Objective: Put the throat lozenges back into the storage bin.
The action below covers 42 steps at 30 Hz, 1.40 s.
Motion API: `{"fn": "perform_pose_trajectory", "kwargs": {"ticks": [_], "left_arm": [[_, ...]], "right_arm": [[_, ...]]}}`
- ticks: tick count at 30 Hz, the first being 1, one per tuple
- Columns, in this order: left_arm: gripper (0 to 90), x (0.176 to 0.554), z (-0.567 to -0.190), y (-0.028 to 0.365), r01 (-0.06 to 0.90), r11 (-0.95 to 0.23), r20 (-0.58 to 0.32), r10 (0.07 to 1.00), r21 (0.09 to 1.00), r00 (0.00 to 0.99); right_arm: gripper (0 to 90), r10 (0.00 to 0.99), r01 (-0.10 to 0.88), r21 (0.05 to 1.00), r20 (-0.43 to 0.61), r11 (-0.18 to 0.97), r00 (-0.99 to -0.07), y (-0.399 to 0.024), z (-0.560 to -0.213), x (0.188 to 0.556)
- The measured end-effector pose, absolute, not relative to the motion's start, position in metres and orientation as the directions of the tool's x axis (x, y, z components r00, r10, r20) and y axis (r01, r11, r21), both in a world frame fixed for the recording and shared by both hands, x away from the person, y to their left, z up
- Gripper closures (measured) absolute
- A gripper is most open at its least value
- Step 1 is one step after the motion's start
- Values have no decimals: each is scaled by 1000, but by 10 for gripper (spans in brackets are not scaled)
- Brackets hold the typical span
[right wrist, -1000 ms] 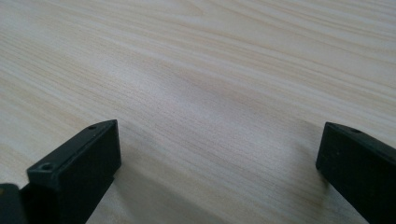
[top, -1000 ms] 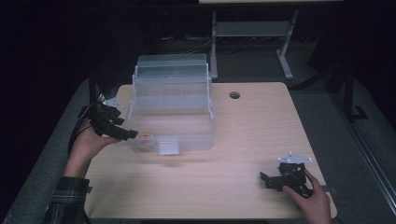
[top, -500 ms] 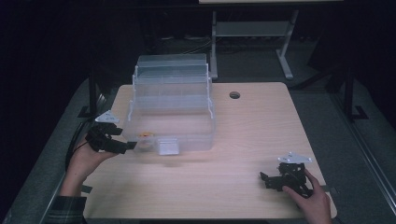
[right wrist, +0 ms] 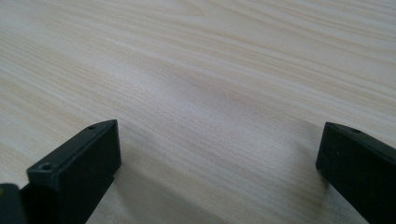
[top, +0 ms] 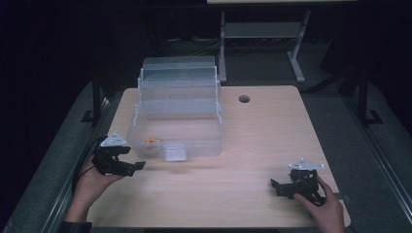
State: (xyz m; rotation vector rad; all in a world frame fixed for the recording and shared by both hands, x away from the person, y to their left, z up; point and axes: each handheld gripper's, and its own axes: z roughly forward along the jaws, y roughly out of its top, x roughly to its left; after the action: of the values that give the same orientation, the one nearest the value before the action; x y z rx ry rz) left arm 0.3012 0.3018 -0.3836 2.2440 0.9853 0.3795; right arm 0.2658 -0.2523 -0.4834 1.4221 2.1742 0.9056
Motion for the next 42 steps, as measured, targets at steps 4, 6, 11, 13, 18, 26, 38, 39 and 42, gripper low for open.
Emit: {"fn": "perform_pose_trajectory", "kwargs": {"ticks": [4, 6, 11, 13, 18, 26, 38, 39, 42], "left_arm": [[174, 296, -393, 301, 537, -505, 7, 733, 676, 680], [174, 294, -397, 300, 531, -502, 10, 733, 682, 680], [174, 289, -406, 299, 522, -499, 14, 732, 692, 681], [174, 285, -411, 298, 514, -496, 14, 729, 700, 684], [172, 278, -422, 298, 497, -481, 15, 729, 722, 684], [171, 267, -438, 300, 486, -488, 25, 724, 725, 690], [133, 264, -464, 299, 529, -518, 15, 724, 672, 690], [133, 264, -466, 299, 530, -528, 21, 721, 663, 692], [124, 264, -468, 300, 532, -516, 8, 723, 671, 691]], "right_arm": [[0, 911, 661, 697, 27, 277, -411, -252, -483, 266], [0, 911, 661, 697, 27, 277, -410, -252, -483, 266], [0, 912, 661, 697, 26, 277, -410, -252, -483, 266], [0, 912, 662, 697, 27, 276, -409, -252, -483, 266], [0, 913, 662, 697, 26, 276, -408, -252, -483, 266], [0, 913, 662, 697, 27, 275, -408, -252, -483, 265], [0, 913, 662, 697, 26, 275, -407, -252, -483, 265], [0, 913, 662, 697, 27, 275, -407, -252, -483, 265], [0, 913, 662, 697, 26, 275, -407, -252, -483, 265]]}}
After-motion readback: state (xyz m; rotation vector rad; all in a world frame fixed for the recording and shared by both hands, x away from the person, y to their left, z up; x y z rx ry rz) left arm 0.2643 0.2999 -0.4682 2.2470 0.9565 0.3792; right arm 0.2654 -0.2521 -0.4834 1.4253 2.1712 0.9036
